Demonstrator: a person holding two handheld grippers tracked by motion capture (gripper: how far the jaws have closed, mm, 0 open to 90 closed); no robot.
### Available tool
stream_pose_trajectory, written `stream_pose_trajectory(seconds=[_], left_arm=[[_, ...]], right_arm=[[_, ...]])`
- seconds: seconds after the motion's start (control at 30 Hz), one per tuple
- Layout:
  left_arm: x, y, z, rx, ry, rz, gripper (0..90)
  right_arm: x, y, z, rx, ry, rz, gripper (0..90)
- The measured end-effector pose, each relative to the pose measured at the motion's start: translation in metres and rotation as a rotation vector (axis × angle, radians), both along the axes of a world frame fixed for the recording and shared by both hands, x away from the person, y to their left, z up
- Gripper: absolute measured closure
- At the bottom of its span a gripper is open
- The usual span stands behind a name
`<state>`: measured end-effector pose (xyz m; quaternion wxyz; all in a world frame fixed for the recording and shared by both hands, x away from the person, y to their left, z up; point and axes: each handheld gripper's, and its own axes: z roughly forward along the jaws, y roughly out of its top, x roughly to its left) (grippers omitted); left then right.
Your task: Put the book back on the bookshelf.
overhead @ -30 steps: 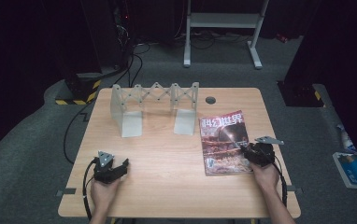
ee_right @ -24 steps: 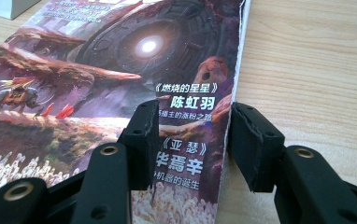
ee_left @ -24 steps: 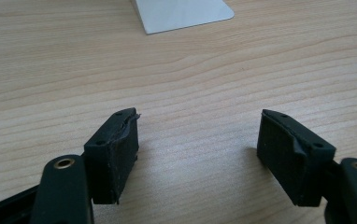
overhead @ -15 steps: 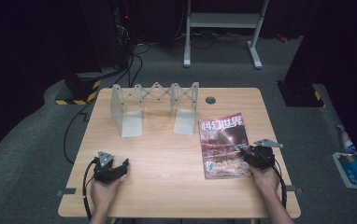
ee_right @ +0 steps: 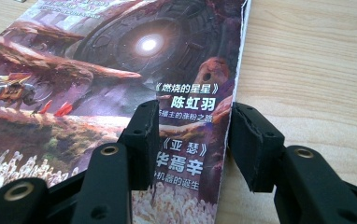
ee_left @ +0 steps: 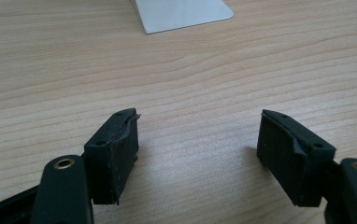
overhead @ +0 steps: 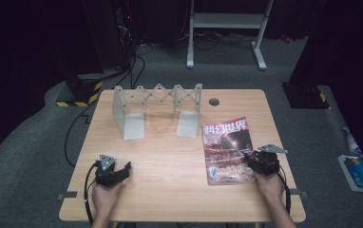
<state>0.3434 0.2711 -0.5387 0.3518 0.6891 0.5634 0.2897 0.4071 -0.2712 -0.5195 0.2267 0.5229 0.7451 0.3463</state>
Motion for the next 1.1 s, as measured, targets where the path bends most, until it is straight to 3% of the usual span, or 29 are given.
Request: stream_pose_trajectory(seconds=[0.53,1.1], left_arm=[[0.000,0.001,0.000,-0.001,0.003,-0.004,31.1],[0.000,0.000,0.001,0.000,0.005,-0.002,31.1]], right_arm=[[-0.019,0.006,0.002,-0.040,-0.003,-0.015,54.1],[-0.044,0.004,-0.002,-0.004,-0.023,0.003,54.1]])
